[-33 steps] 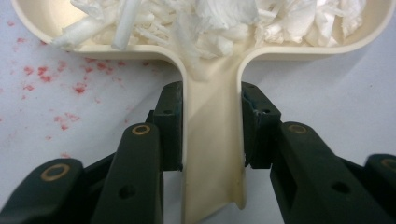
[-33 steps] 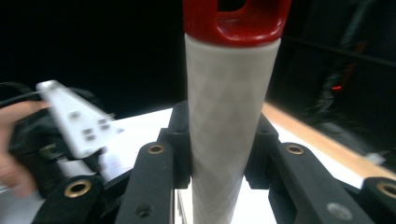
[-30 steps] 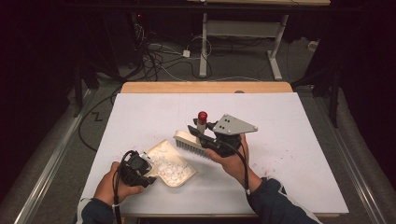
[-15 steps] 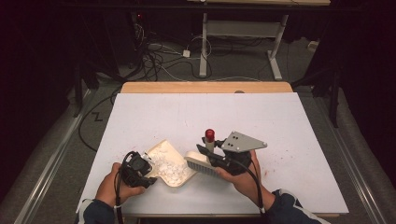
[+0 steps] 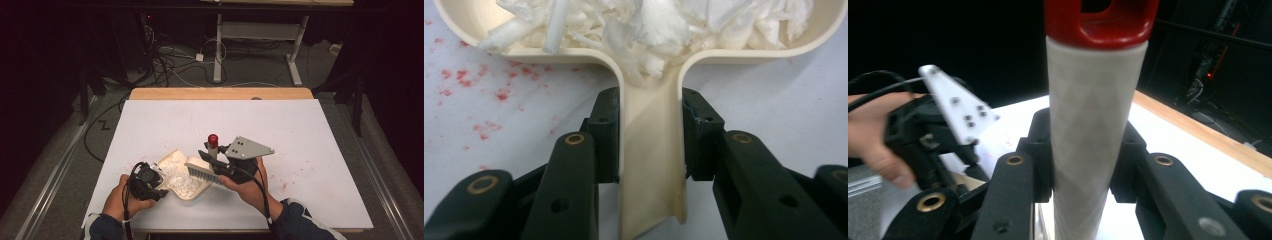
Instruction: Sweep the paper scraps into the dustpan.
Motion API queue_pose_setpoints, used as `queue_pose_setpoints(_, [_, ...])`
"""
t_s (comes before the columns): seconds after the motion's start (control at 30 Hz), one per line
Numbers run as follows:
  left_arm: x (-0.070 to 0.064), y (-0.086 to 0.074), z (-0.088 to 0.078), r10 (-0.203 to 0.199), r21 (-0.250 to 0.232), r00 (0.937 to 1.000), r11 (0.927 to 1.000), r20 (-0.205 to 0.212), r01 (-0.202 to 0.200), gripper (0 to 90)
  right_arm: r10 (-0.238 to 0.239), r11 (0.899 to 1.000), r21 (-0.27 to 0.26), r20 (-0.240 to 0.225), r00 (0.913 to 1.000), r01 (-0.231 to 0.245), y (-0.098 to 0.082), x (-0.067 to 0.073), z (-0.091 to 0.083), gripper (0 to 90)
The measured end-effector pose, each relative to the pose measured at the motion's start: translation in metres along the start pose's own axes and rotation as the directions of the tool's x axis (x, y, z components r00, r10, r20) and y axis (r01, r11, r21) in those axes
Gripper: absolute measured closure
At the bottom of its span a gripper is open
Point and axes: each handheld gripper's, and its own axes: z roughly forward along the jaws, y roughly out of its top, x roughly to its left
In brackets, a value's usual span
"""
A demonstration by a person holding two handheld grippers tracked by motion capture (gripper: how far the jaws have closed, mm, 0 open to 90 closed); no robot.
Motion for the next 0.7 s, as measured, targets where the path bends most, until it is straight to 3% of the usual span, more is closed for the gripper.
queue_pose_setpoints(0.1, [0.0,0.0,0.0,0.002,0.001,1.0,1.0,0.001,-0.002,63.4,0.027,1.0,-0.001,0.018,0.9995,-0.027,0.0,-0.013,0.001,70.2])
queue_pose_setpoints(0.3, [0.001,0.0,0.0,0.0,0.003,1.0,1.0,0.004,0.0,63.4,0.039,0.999,-0.038,0.07,0.9968,-0.037,0.003,-0.036,-0.002,70.2])
queue_pose_setpoints(0.37, [0.001,0.0,0.0,0.001,0.004,1.0,1.0,0.003,-0.001,63.4,0.04,0.998,-0.045,0.107,0.9935,-0.035,0.007,-0.046,0.0,70.2])
queue_pose_setpoints(0.43, [0.002,0.0,0.0,0.0,0.003,1.0,1.0,0.005,0.0,63.4,0.019,0.999,-0.044,0.161,0.9868,-0.012,0.01,-0.058,0.006,70.2])
queue_pose_setpoints(0.53, [0.003,0.0,0.0,-0.009,0.0,0.9999,1.0,0.015,0.009,63.5,-0.027,0.999,-0.038,0.265,0.9638,0.039,0.015,-0.078,0.021,70.2])
queue_pose_setpoints(0.57, [0.003,0.0,0.0,-0.01,0.001,0.9998,0.9999,0.017,0.01,63.5,-0.033,0.998,-0.033,0.285,0.9578,0.045,0.015,-0.085,0.028,70.2])
queue_pose_setpoints(0.63, [0.004,0.0,0.0,-0.014,-0.001,0.9998,0.9999,0.017,0.014,63.5,-0.017,1.0,-0.016,0.295,0.9552,0.023,0.016,-0.096,0.043,70.2])
queue_pose_setpoints(0.7, [0.005,0.0,0.0,-0.016,-0.002,0.9996,0.9999,0.021,0.016,63.5,-0.034,0.999,0.0,0.311,0.9499,0.036,0.015,-0.103,0.057,70.3])
